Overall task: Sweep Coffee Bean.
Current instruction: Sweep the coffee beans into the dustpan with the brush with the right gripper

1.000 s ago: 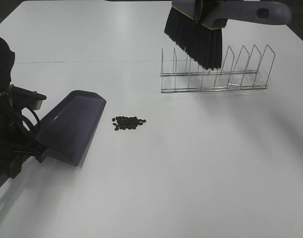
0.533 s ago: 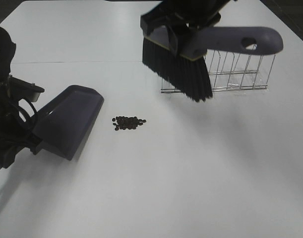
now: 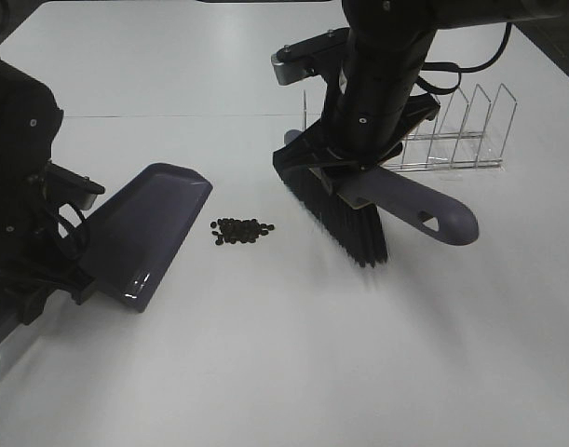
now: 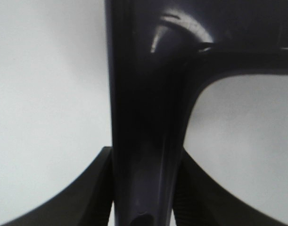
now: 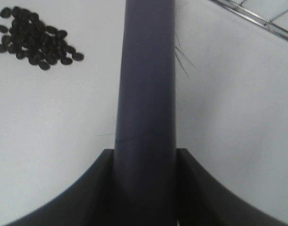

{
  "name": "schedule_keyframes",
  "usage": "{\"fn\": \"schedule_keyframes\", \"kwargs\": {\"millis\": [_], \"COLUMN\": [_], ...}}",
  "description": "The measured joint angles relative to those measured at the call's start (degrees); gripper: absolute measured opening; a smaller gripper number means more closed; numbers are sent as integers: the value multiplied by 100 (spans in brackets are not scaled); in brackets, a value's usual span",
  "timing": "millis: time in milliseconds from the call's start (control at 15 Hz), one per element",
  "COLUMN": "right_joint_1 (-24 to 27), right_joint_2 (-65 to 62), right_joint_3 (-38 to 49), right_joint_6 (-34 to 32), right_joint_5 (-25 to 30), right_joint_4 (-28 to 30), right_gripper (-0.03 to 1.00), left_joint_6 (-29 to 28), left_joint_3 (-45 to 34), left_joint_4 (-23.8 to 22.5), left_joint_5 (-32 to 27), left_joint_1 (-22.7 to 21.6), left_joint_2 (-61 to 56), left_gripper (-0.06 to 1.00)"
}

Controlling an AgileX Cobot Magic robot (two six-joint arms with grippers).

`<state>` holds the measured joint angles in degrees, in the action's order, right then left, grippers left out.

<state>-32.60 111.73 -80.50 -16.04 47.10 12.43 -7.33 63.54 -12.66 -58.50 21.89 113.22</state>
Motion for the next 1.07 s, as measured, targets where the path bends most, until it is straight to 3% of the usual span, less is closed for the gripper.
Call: {"fn": "schedule_keyframes", "kwargs": {"millis": [333, 600, 800, 1067], "right_joint_1": [-11, -544, -693, -693], "right_joint_2": [556, 825, 1180, 1707], "right_joint_3": [0, -74, -607, -1518], "right_joint_6": [-11, -57, -52, 527], "right_joint_5": [-218, -751, -739, -607], "right_joint_4": [332, 223, -160, -1553], "right_gripper": [31, 31, 31, 31], "left_joint_6": [115, 733, 733, 733], "left_joint_3": [52, 309, 344, 344], "left_joint_4": [166, 865, 934, 951], "left_joint_5": [74, 52, 11, -80], "left_joint_1": [0, 0, 0, 0], "left_joint_2": [246, 544, 573, 584], "left_gripper": [32, 32, 32, 32]}}
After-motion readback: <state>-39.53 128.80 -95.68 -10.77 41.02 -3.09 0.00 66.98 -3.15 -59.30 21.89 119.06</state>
